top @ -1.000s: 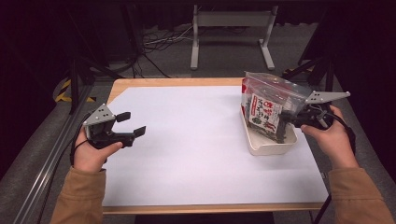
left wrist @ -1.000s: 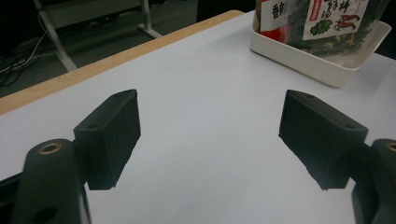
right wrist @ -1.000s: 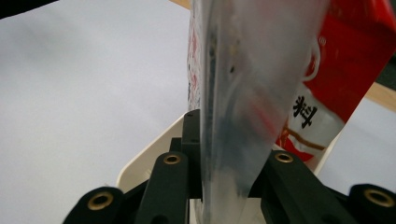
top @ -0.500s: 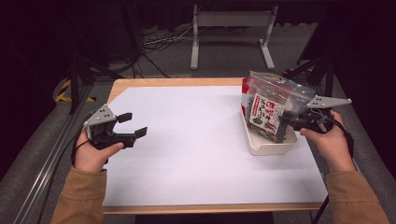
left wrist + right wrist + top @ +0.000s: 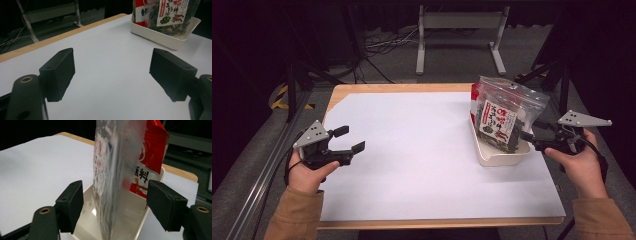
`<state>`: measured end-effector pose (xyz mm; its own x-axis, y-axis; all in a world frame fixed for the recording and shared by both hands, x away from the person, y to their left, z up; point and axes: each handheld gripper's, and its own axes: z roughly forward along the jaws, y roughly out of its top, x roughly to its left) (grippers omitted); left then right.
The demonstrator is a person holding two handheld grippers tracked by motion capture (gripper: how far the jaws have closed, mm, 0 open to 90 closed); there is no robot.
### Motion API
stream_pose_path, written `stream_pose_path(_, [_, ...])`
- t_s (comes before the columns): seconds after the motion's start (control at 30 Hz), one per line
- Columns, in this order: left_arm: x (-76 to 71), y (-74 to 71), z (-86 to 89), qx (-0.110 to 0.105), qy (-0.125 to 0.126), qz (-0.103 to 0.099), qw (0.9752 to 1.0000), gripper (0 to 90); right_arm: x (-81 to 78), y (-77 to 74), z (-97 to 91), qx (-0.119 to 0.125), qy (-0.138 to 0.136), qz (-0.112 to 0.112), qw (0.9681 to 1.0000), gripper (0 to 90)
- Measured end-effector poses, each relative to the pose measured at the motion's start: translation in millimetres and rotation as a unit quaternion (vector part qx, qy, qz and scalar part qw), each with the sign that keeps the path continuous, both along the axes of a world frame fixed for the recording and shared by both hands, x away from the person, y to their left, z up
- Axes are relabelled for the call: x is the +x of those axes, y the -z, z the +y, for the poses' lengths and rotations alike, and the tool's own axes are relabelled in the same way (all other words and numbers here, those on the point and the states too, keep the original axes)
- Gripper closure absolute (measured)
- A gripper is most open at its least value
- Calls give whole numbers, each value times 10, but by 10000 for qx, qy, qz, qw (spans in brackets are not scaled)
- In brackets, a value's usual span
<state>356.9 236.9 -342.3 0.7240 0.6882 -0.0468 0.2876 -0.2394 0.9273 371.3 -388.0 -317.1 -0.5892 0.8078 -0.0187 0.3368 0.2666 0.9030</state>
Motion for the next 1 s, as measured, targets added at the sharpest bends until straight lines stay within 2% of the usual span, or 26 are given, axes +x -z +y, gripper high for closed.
stream_pose_path(0.2, [-101, 99, 44, 19, 49, 27, 10000, 208, -139, 31, 42, -35, -101, -78, 9999, 291])
stream_pose_path(0.33, [-154, 164, 64, 55, 88, 67, 9999, 208, -226, 63, 85, -154, -140, -115, 9997, 276])
stream_pose_path(0.53, [-203, 239, 72, 2, 139, 114, 9998, 206, -369, 136, 150, -87, -268, -133, 9995, 265])
stream_pose_path(0.7, [-223, 283, 74, -34, 151, 142, 9998, 205, -436, 255, 203, -16, -443, -131, 9989, 265])
stream_pose_path(0.97, [-211, 321, 67, -55, 298, 137, 9994, 198, -452, 492, 282, 75, -658, -100, 9978, 265])
stream_pose_path(1.0, [-211, 333, 62, -104, 300, 184, 9993, 198, -453, 507, 293, 79, -690, -110, 9975, 265])
